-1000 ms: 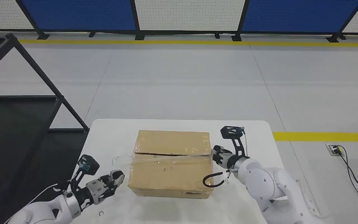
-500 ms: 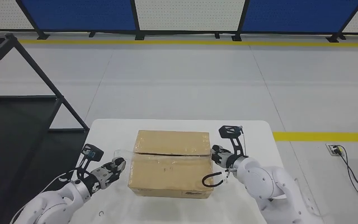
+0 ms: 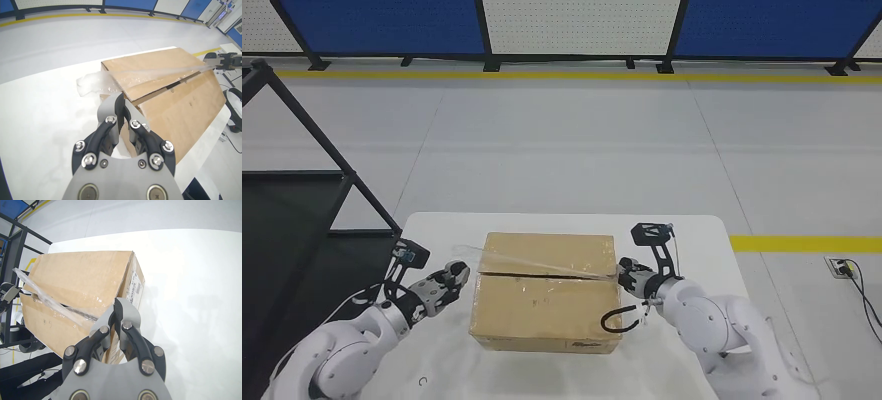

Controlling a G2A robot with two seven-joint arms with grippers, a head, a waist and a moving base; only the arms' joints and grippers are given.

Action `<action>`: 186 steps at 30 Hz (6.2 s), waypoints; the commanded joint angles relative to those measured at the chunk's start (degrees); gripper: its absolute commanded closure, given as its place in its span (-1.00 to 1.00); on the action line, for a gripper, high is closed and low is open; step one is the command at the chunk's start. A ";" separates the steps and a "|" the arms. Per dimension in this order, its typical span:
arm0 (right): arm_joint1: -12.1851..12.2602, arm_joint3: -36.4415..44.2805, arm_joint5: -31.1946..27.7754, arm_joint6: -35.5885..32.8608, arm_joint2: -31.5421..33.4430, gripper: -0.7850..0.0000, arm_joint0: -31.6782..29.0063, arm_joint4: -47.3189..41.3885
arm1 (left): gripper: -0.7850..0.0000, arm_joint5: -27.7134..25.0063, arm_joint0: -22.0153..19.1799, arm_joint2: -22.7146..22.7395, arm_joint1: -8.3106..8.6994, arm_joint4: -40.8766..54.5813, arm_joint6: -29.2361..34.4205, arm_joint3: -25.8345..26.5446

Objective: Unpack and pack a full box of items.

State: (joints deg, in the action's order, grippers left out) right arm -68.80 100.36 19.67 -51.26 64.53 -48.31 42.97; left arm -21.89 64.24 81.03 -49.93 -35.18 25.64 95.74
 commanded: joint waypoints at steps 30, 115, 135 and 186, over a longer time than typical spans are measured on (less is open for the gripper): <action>-0.39 -1.13 -3.04 -0.61 0.77 1.00 0.15 -0.25 | -1.00 4.95 10.19 9.22 -0.89 2.03 -15.50 4.44; -0.85 -0.85 -4.23 0.44 4.40 1.00 -1.40 -0.19 | 1.00 35.50 0.44 9.40 -4.71 60.91 10.33 -1.80; -0.88 -2.25 -5.08 -1.03 4.25 1.00 -0.95 -0.62 | 1.00 35.43 1.57 7.77 -4.68 57.02 10.49 -3.61; -1.18 -3.62 -4.61 -2.64 2.85 1.00 -0.15 -0.19 | 1.00 31.96 6.71 13.20 -4.64 56.96 7.41 12.65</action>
State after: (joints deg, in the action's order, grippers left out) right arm -69.97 96.73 15.01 -53.92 67.38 -48.44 42.73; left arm 10.21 71.14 94.57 -54.55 22.07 33.04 108.35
